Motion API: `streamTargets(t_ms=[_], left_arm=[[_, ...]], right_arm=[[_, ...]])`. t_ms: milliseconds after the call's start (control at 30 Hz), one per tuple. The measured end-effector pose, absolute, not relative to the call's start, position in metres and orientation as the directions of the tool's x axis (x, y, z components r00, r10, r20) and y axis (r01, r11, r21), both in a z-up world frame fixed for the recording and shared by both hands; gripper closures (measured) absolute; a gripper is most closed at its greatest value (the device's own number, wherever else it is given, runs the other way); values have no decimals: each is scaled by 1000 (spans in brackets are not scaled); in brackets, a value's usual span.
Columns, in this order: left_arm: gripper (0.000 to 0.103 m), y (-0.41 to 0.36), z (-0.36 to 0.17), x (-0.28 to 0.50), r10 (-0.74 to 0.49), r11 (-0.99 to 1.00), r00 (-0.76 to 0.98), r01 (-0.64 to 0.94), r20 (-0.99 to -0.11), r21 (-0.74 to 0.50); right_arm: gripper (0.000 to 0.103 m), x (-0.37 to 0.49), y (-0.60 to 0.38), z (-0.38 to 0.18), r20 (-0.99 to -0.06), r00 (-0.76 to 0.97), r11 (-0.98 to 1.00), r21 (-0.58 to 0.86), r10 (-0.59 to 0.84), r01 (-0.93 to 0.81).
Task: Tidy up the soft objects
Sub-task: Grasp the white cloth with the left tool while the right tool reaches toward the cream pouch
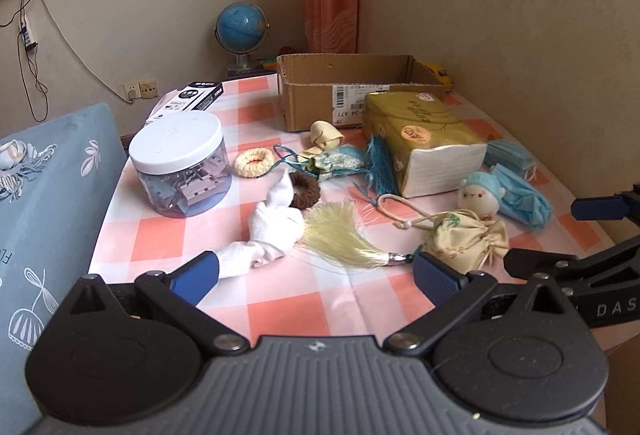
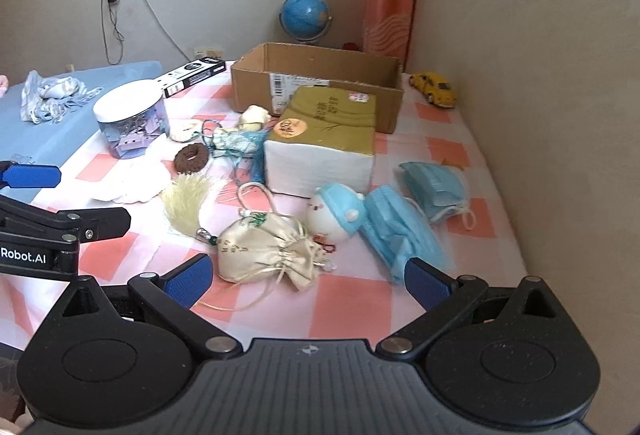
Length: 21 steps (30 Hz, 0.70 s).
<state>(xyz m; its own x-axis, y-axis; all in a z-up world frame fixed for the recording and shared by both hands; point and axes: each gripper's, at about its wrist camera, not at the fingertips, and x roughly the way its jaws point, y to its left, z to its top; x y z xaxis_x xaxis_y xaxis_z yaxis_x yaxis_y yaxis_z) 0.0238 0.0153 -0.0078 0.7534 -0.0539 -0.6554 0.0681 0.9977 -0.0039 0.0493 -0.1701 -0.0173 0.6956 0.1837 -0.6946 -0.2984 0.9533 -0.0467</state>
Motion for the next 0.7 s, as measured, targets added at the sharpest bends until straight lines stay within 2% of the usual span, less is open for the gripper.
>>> streamTargets(t_ms=[233, 600, 700], left_arm=[[1, 33, -14, 29, -54, 998, 748, 62, -661, -11], [1, 53, -24, 43, -60, 997, 730, 70, -680, -12], [1, 55, -28, 49, -61, 997, 724, 80, -688, -4]], right_arm=[[0, 74, -152, -35, -727, 660, 958, -9, 190, -286], [0, 92, -129, -69, -772, 630, 955, -116, 85, -272], [0, 91, -140, -73, -774, 622, 964, -63, 116, -258]])
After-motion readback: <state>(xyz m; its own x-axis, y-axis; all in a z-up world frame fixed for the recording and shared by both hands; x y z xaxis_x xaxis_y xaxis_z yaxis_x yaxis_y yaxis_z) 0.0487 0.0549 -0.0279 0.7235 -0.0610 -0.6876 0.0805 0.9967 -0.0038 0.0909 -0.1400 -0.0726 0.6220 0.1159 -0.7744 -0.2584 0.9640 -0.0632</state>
